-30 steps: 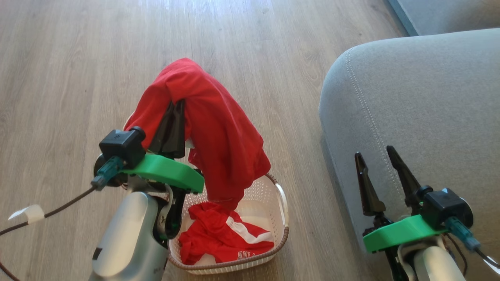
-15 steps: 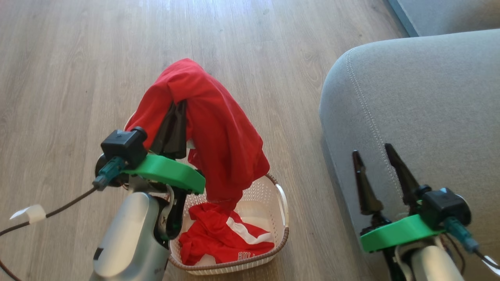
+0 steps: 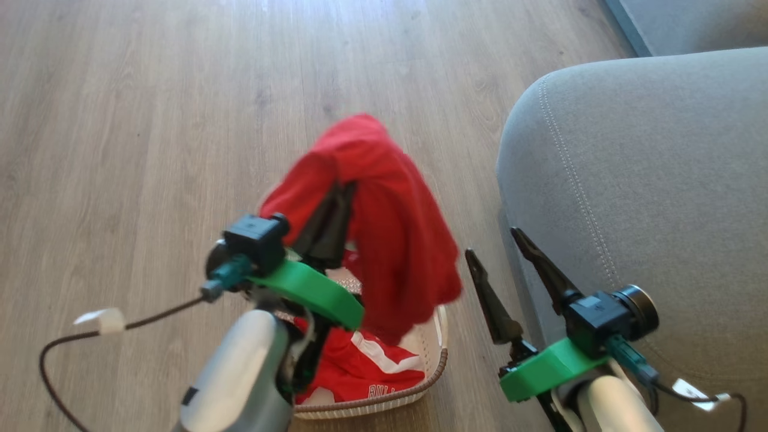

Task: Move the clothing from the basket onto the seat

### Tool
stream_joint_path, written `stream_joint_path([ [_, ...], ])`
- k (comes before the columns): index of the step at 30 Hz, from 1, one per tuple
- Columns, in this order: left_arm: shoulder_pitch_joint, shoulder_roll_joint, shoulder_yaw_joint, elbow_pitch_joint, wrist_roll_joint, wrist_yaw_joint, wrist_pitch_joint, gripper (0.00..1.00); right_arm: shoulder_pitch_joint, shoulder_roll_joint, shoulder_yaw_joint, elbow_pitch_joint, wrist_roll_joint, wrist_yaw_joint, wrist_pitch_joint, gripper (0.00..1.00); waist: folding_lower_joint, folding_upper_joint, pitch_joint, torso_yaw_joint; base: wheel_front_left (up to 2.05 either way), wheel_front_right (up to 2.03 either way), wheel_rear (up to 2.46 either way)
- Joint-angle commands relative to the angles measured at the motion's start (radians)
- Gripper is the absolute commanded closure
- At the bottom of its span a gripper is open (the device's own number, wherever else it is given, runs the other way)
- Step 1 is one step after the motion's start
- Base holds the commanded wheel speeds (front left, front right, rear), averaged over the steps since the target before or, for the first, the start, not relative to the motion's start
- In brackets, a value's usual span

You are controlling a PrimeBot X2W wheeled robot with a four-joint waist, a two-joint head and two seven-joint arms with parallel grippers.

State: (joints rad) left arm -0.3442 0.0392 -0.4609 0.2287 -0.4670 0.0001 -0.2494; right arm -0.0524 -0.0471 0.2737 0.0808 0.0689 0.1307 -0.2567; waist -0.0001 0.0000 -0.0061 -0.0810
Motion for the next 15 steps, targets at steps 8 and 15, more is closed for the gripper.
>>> stream_joint_path([
  [8,-0.031,0.011,-0.108,-0.026,-0.016,-0.067,-0.012,1.00,-0.093,-0.003,0.067,0.068,-0.011,0.000,-0.005,0.00,0.0001,0.0000,-0.005,0.021,0.00,0.00,0.00],
  [15,-0.041,0.011,-0.202,-0.024,-0.015,-0.113,-0.012,1.00,-0.128,-0.005,0.120,0.160,-0.030,0.000,-0.005,0.00,0.0001,0.0000,-0.010,0.027,0.00,0.00,0.00],
])
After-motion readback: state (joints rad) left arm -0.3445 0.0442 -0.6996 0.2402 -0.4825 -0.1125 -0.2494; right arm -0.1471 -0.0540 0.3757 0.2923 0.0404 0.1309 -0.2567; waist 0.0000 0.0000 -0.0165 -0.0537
